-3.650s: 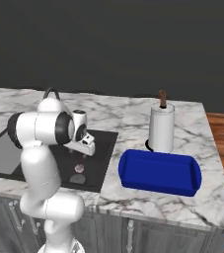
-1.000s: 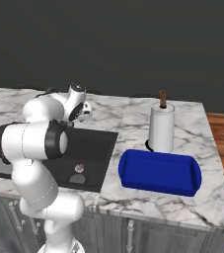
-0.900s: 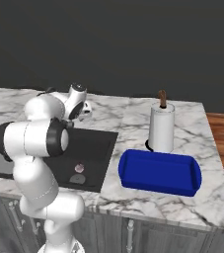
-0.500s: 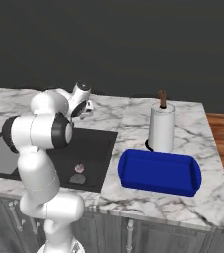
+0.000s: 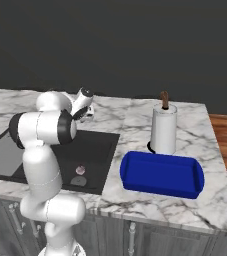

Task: Pick up all produce items and place them in the sink. Turn on the sink faucet to wash them. Then turn the sink off and put them in the tray.

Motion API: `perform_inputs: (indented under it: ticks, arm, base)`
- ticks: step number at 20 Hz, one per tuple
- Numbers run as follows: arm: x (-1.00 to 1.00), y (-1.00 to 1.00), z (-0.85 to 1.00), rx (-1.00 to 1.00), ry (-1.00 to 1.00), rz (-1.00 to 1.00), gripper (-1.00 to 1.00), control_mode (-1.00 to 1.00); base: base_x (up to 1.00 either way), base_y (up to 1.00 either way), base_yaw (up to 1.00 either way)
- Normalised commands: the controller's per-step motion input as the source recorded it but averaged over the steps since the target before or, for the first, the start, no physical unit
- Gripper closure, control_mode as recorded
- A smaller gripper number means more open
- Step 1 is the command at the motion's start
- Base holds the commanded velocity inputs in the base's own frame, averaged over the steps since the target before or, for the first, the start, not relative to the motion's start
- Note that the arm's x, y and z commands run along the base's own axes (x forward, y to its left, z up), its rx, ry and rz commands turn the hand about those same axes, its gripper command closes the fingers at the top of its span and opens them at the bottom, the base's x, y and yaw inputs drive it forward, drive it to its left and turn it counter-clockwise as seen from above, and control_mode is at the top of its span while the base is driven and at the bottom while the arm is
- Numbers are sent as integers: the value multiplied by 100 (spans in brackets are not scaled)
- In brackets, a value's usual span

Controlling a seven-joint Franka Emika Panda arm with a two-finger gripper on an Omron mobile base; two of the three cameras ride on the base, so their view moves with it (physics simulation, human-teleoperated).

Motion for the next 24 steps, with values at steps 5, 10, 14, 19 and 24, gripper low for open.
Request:
perform_inputs:
  ticks: [5, 10, 14, 19, 24]
  arm:
    - [25, 13, -17, 3, 0, 0, -100, -100]
    - [25, 3, -18, 0, 0, 0, -100, -100]
    - [36, 2, -15, 0, 0, 0, -100, -100]
    - [40, 9, -14, 0, 0, 0, -100, -100]
    - [23, 16, -8, 0, 0, 0, -100, -100]
  base:
    - [0, 0, 0]
    - [0, 0, 0]
    - [0, 0, 0]
    - [0, 0, 0]
    - [0, 0, 0]
